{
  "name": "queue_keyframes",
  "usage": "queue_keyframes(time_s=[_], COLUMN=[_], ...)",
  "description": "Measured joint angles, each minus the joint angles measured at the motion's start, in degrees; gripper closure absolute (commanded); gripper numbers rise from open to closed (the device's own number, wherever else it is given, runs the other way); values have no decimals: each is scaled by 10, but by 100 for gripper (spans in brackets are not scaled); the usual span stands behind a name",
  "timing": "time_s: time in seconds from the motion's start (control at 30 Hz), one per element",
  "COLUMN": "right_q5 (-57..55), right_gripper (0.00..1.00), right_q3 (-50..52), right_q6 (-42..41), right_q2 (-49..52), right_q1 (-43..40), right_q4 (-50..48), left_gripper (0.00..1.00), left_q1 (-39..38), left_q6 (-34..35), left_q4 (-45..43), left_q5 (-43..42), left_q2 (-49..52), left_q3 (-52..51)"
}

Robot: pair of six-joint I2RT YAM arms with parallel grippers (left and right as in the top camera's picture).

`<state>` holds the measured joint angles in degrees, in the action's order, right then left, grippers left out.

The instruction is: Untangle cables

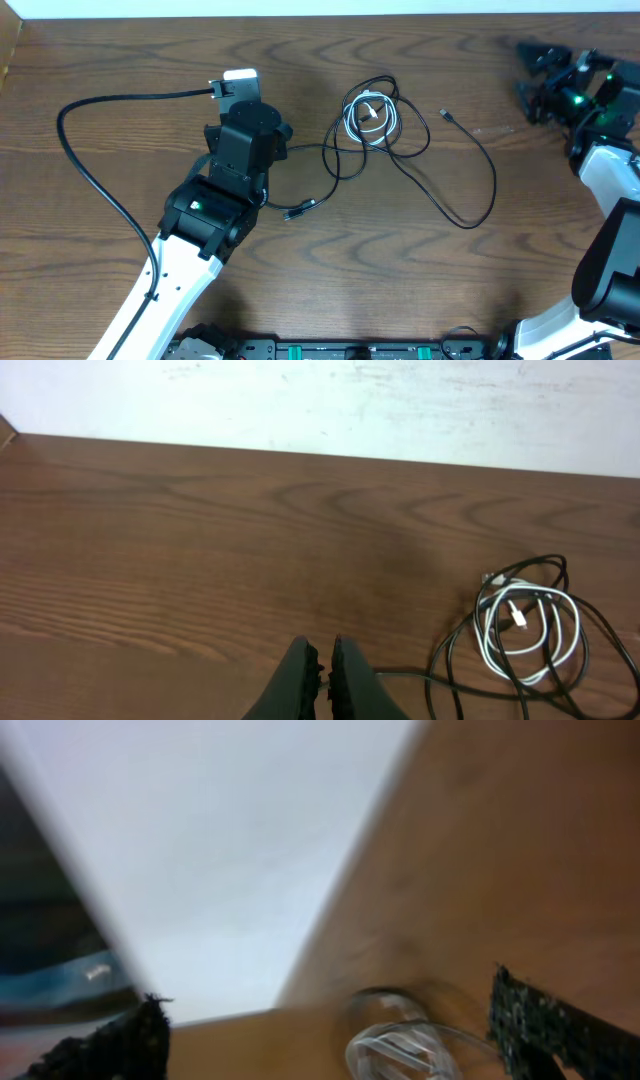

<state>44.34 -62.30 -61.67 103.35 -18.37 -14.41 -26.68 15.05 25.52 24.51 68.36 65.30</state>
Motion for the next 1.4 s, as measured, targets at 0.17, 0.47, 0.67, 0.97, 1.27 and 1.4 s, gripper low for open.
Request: queue_keyframes(time_s=[0.17,0.47,0.67,0.97,1.27,1.4], right_q5=[-76,-194,-240,-267,-327,-363], right_gripper=[1,1,1,1,1,1], right_q3=[-1,-4,-29,-66,-66,-66], right_q6=[167,374,446,477,476,472], right_q2=[1,1,2,1,2,1], right_q1=[21,115,181,290,367,386], right_q4=[117,251,329,392,427,447], left_gripper=[92,92,66,23,18,17], left_q1=[0,0,0,0,0,0], left_q6=[0,6,17,17,17,17], left_q4=[0,0,0,12,13,17], left_q5=[-2,-2,-14,-20,-20,-20], left_q2=[1,31,45,84,112,112], left_q3=[0,0,0,0,0,0])
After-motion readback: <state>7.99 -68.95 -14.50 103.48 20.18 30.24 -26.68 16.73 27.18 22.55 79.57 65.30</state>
